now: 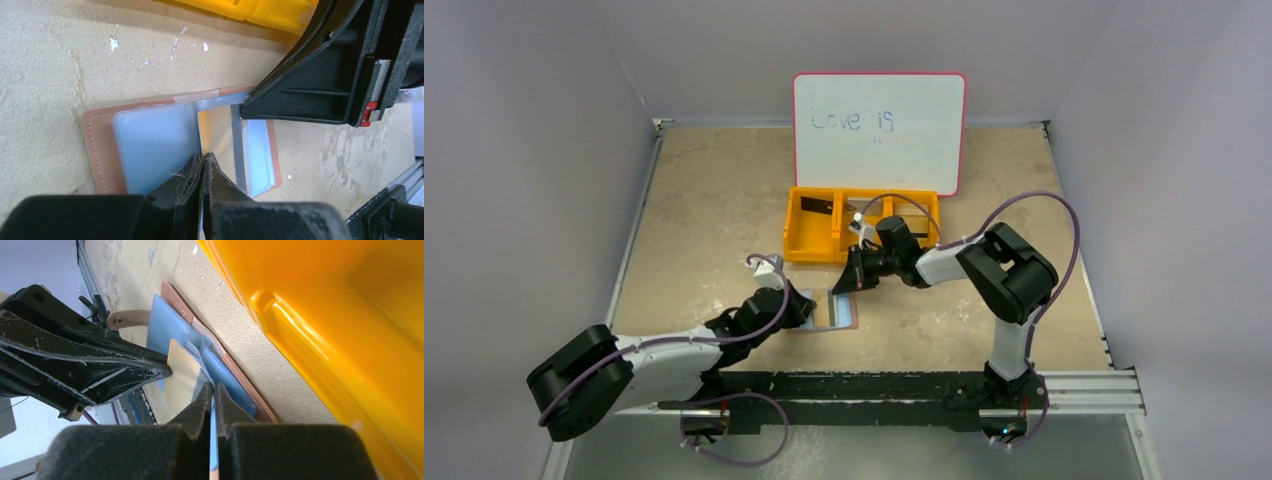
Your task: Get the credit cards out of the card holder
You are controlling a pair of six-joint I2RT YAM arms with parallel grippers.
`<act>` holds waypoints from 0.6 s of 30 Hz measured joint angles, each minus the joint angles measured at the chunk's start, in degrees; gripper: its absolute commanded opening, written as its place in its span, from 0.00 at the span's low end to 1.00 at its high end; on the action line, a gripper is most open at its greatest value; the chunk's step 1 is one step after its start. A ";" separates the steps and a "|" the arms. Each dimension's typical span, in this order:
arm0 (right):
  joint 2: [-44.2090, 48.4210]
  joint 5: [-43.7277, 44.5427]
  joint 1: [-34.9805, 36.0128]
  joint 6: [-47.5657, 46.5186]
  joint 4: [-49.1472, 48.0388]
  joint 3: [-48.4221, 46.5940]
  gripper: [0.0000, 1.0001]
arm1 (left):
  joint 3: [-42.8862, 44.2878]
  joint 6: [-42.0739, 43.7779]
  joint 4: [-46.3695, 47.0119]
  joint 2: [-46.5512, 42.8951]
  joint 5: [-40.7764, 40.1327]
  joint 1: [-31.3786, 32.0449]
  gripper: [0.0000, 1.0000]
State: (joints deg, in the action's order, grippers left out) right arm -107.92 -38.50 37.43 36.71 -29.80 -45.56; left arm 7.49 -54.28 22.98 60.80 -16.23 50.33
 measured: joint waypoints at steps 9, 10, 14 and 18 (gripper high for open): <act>0.31 1.73 -1.62 -0.42 1.05 0.00 0.00 | 0.57 1.03 -4.57 -0.39 -1.38 -0.07 0.00; 0.35 1.73 -1.73 -0.57 1.09 0.00 0.00 | 0.57 1.11 -4.57 -0.42 -1.38 -0.07 0.00; 0.35 1.68 -1.77 -0.90 1.11 0.00 0.00 | 0.57 1.36 -4.20 -0.31 -1.25 -0.07 0.00; 0.46 1.79 -1.75 -1.40 1.46 -0.09 0.00 | 0.66 1.16 -4.02 -0.13 -1.09 -0.07 0.05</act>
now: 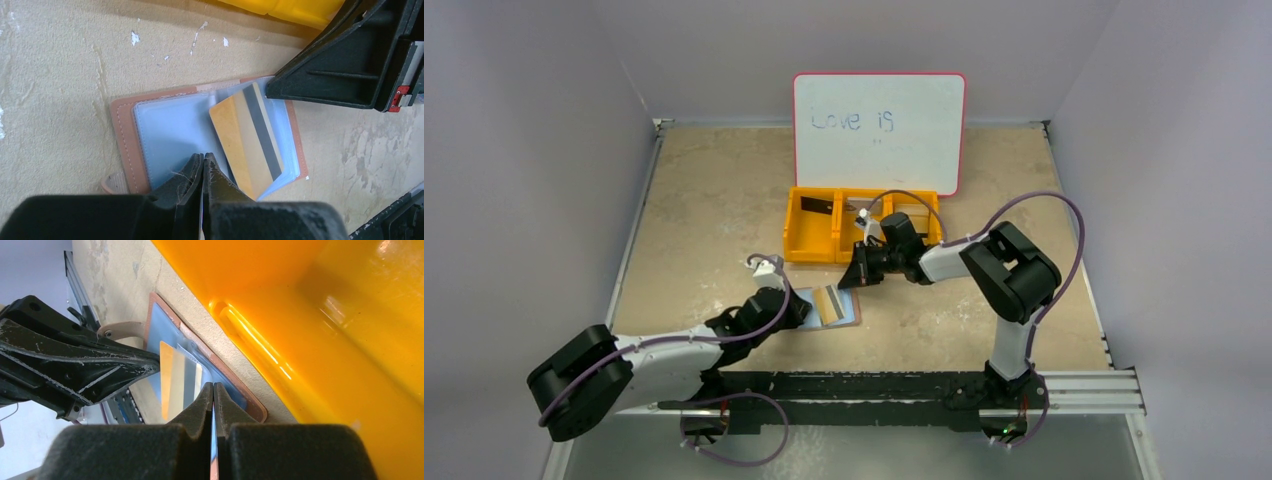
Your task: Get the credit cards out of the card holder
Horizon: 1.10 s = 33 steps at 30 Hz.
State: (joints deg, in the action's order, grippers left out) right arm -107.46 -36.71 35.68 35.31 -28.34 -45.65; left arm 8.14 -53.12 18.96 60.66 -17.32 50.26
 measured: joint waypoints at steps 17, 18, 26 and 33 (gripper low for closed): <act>-0.02 -0.02 -0.02 -0.35 0.70 -0.33 0.00 | -1.86 -9.11 5.33 -2.08 -1.38 -0.22 0.38; -0.02 -0.02 -0.02 -0.35 0.68 -0.33 0.00 | -1.86 -9.40 6.40 -0.94 -1.11 -0.28 0.38; -0.02 -0.04 -0.02 -0.13 0.59 -0.31 0.00 | -1.90 -12.35 16.98 9.44 0.85 -0.37 0.34; -0.04 -0.04 -0.09 0.09 0.42 -0.28 0.00 | -2.45 -13.99 24.72 15.43 1.70 -0.42 0.13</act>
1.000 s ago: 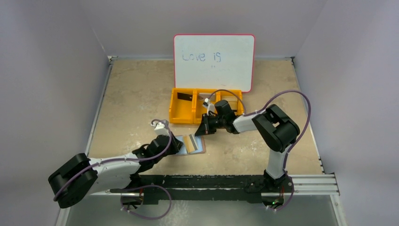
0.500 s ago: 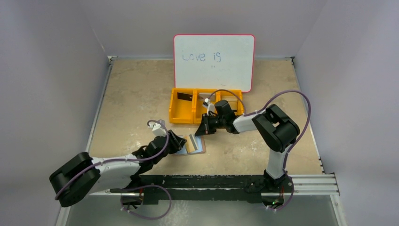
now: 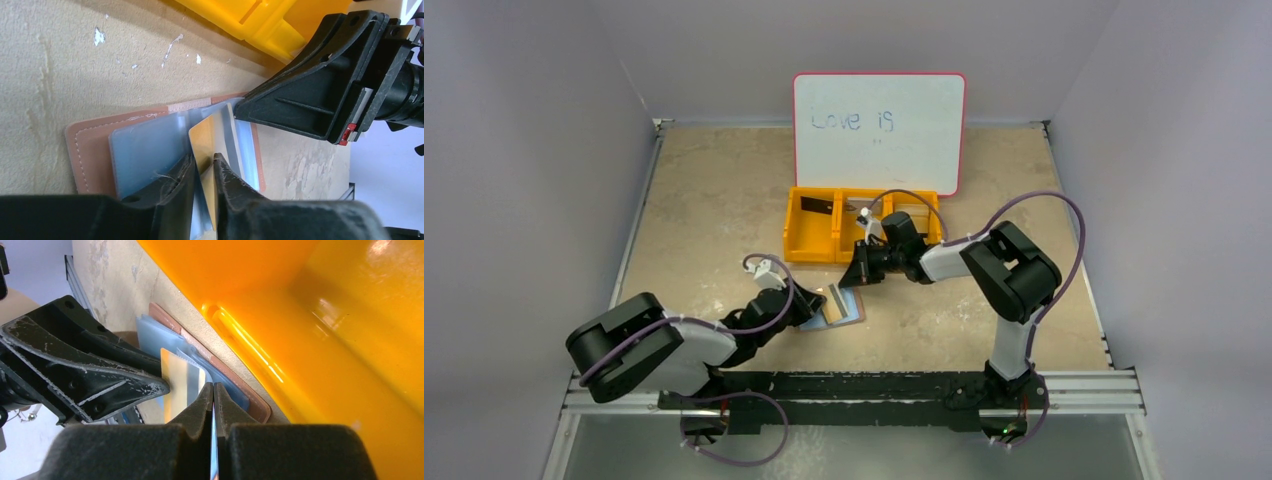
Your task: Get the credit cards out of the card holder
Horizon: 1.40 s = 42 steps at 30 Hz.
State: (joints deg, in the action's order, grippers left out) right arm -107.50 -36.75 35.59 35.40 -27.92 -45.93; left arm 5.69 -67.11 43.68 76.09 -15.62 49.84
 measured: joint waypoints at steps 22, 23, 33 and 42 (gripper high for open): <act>0.66 1.27 -0.04 -0.13 0.37 0.50 0.00 | -1.11 0.94 -18.43 -20.02 -5.92 -0.44 0.00; 0.66 1.27 -0.04 -0.20 0.44 0.50 0.00 | -1.11 1.36 -20.04 -21.22 -6.14 -0.52 0.00; 1.88 1.92 -0.07 -1.53 3.41 -0.17 0.23 | 3.67 6.49 -35.01 -30.05 -6.80 -0.70 0.00; 12.41 4.55 -0.33 -3.19 6.69 -0.28 0.47 | 9.42 10.12 -43.28 -34.51 -6.49 -0.70 0.00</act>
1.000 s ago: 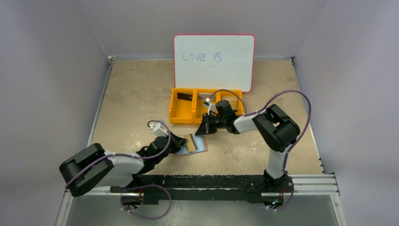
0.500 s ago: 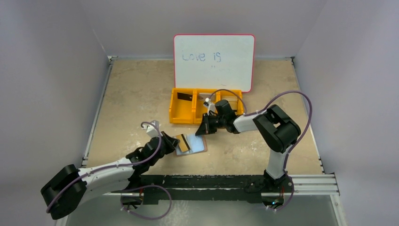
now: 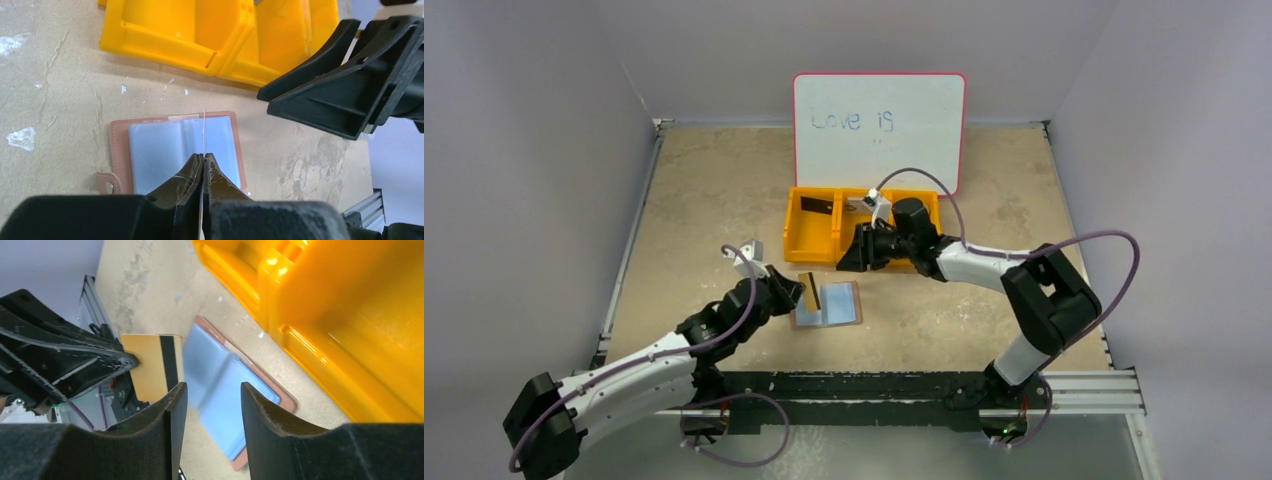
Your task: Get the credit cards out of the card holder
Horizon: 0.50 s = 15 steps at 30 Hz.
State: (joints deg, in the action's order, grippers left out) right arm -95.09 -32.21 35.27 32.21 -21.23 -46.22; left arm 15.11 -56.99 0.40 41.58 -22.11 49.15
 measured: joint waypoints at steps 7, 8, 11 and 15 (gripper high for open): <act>3.26 -2.60 -0.09 0.24 -2.80 -0.26 0.60 | 3.72 1.97 -2.40 -2.36 2.23 0.00 0.00; 3.43 -3.37 -0.17 0.42 -3.15 -0.26 0.61 | 4.26 2.19 -2.40 -2.80 2.69 0.00 0.00; 4.57 -5.49 -0.59 1.53 -5.79 0.48 0.64 | 5.97 2.67 -2.25 -3.52 4.13 0.00 0.00; 7.15 -10.03 -1.62 4.81 -12.35 3.32 0.65 | 7.63 2.82 -1.40 -4.07 5.42 0.00 0.00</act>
State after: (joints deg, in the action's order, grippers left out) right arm -87.94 -42.24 33.65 37.01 -33.58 -42.89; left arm 22.74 -54.17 -0.99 37.52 -16.69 49.15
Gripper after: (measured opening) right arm 0.642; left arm 0.007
